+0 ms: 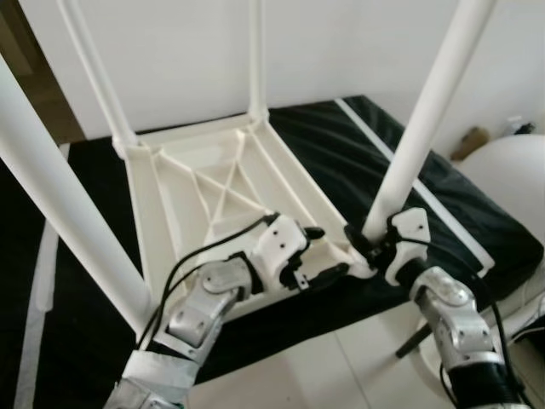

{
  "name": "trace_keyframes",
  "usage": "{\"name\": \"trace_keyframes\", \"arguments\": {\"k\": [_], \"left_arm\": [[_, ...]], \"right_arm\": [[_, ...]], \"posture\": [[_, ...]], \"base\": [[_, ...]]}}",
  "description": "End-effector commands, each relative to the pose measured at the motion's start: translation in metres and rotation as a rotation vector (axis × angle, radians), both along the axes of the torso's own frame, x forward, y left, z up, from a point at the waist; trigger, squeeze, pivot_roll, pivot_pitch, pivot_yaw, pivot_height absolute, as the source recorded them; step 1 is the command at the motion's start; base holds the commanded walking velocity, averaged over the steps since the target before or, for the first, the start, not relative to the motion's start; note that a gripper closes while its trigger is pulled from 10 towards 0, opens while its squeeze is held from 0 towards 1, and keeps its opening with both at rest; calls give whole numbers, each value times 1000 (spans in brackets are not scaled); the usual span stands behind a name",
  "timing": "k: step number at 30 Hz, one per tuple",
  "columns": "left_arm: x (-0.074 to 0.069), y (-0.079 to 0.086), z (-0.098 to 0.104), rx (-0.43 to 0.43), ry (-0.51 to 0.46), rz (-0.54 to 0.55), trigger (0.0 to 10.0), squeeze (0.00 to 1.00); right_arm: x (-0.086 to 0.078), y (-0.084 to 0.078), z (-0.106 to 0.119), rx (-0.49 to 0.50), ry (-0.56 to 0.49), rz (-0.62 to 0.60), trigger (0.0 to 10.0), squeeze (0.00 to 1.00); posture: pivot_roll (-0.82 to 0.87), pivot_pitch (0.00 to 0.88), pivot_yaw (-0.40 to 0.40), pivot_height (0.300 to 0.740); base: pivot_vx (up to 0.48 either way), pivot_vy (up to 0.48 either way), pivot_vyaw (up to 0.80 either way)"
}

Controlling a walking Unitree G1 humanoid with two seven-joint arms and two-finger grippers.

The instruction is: Building children table

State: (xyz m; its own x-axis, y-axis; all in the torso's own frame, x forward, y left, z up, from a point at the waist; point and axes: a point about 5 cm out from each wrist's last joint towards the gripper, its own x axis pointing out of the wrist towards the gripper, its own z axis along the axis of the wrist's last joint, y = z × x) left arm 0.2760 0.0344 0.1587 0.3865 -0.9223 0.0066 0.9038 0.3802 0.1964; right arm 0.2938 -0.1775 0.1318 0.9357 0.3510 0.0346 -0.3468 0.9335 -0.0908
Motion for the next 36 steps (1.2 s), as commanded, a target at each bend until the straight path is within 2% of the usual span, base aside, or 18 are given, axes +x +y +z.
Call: {"name": "trace_keyframes", "arguments": {"k": [1, 3, 5, 8, 12, 16, 18, 19, 23, 30, 36], "left_arm": [[-4, -2, 1, -4, -1, -16, 10000, 0], [-5, -1, -1, -3, 7, -18, 10000, 0], [-5, -1, -1, -4, 11, -18, 10000, 0], [-5, 1, -2, -7, 22, -4, 10000, 0], [-5, 2, -3, -5, 26, 1, 10000, 0], [-5, 3, -4, -3, 27, 4, 10000, 0], [-6, 3, -3, -7, 29, 5, 10000, 0], [-6, 3, -3, -7, 29, 5, 10000, 0], [-5, 4, -1, -9, 25, 13, 10000, 0], [-3, 5, 2, -16, 19, 24, 10000, 0], [-3, 8, 2, -16, 19, 28, 10000, 0]], "right_arm": [[-2, -4, -8, -19, 34, -42, 10000, 0], [-5, 3, -8, 24, 31, -121, 10000, 0], [-6, 6, -8, 34, 31, -139, 10000, 0], [-8, 11, -10, 54, 51, -228, 10000, 0], [-9, 14, -12, 13, 54, -264, 10000, 0], [-11, 15, -14, 32, 69, -293, 10000, 0], [-12, 17, -14, 64, 69, -377, 10000, 0], [-12, 17, -14, 64, 69, -377, 10000, 0], [-15, 30, -8, 151, 37, -492, 10000, 0], [-14, 36, -7, 182, 46, -548, 10000, 0], [-14, 34, -3, 173, 28, -566, 10000, 0]], "posture": [[-103, 39, -4, 740], [-108, 47, -2, 740], [-108, 47, -2, 740], [-110, 53, 4, 740], [-103, 55, 1, 740], [-101, 55, 4, 740], [-92, 59, 3, 740], [-92, 59, 3, 740], [-79, 54, 1, 740], [-69, 48, -3, 740], [-78, 35, -12, 740]], "base": [[0, 0, 0], [0, 0, 0], [0, 0, 0], [0, 0, 0], [0, 0, 0], [0, 0, 0], [0, 0, 0], [0, 0, 0], [0, 0, 0], [0, 0, 0], [0, 0, 0]]}}
